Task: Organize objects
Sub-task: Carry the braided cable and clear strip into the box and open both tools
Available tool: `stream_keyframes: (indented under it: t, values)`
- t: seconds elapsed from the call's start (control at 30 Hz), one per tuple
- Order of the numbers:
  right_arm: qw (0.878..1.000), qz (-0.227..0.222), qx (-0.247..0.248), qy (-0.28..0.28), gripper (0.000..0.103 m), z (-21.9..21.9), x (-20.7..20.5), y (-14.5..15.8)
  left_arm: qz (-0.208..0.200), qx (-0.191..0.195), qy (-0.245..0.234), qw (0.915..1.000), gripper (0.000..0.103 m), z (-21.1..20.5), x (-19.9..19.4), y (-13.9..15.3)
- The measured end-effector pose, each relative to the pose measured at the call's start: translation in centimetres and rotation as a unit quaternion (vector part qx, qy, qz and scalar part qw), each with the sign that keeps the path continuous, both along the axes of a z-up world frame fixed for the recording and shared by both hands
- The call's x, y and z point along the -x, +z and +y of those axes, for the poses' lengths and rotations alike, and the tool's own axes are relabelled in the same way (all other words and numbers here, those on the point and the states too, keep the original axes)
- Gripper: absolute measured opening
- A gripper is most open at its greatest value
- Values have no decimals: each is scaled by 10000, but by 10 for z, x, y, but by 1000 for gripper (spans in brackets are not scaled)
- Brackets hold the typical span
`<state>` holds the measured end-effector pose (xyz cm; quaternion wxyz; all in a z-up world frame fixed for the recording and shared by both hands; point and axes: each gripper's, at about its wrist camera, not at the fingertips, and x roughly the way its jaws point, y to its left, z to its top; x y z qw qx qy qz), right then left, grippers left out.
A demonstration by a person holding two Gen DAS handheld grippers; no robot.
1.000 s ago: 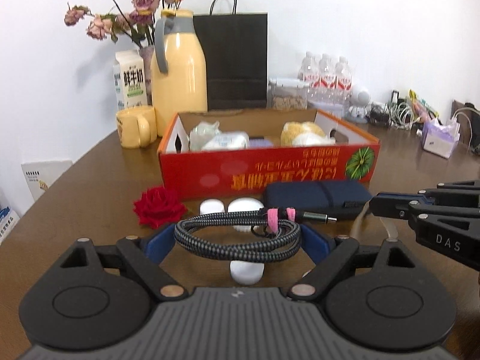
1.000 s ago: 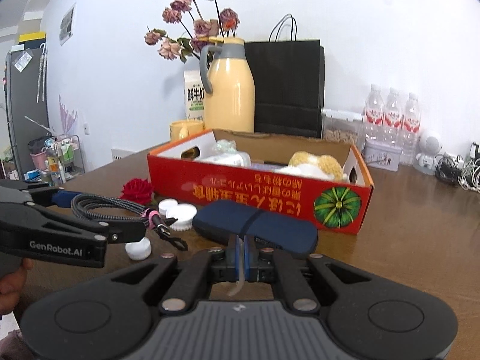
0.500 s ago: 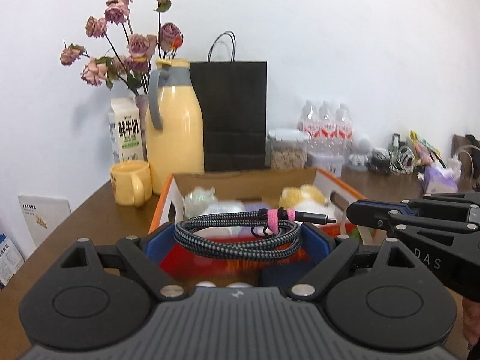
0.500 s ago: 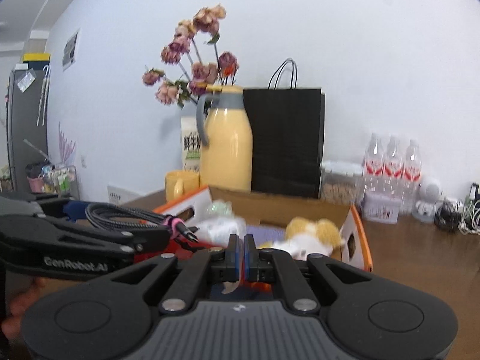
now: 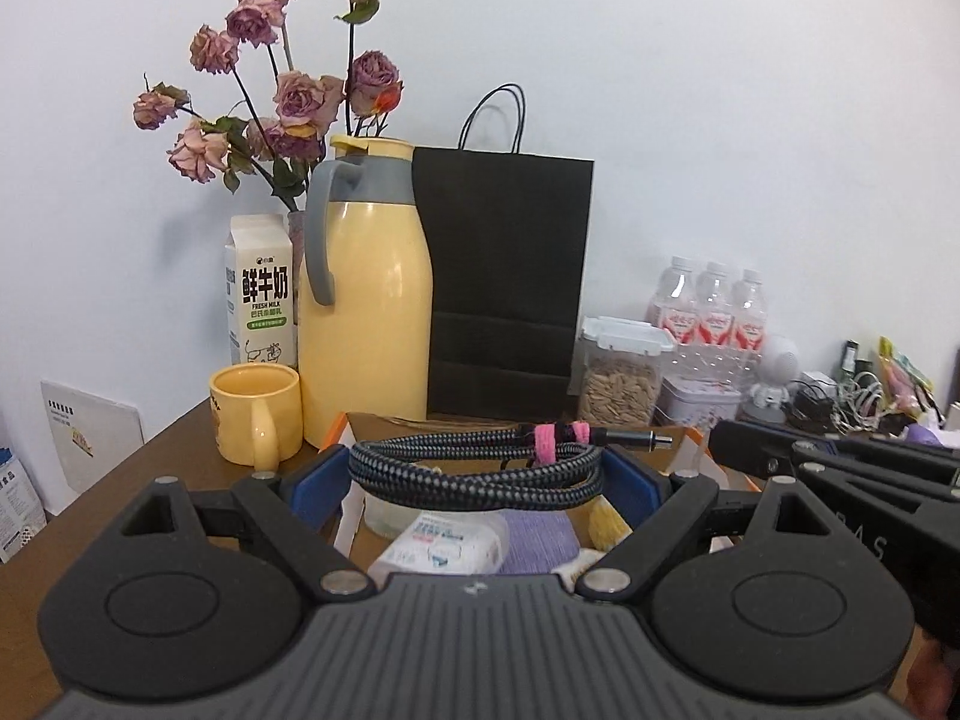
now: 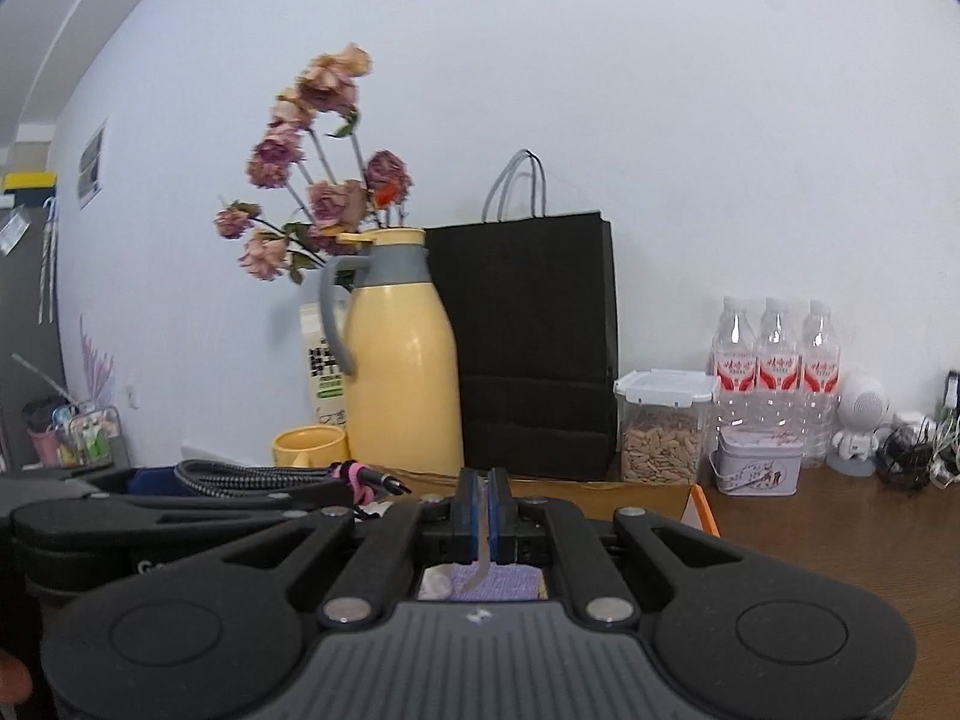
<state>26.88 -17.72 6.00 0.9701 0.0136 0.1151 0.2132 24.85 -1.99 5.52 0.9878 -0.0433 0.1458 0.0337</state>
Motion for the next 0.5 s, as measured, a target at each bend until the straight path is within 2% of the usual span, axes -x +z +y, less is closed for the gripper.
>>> stream_keyframes:
  t: [0.13, 0.23, 0.37, 0.5]
  values:
    - [9998, 157, -96, -95, 3, -1, -24, -16, -24, -26, 62, 10000, 90, 0, -22, -12]
    - [9992, 368, -45, -147, 3, -3, -38, -33, 141, -51, 4, 9999, 90, 2, -34, -26]
    - [9979, 617, -39, -200, 3, -5, -51, -47, 320, -110, -5, 9994, 90, 4, -41, -38]
    - [9971, 729, 31, -221, 3, -3, -52, -53, 301, -125, 35, 9995, 92, 3, -41, -42]
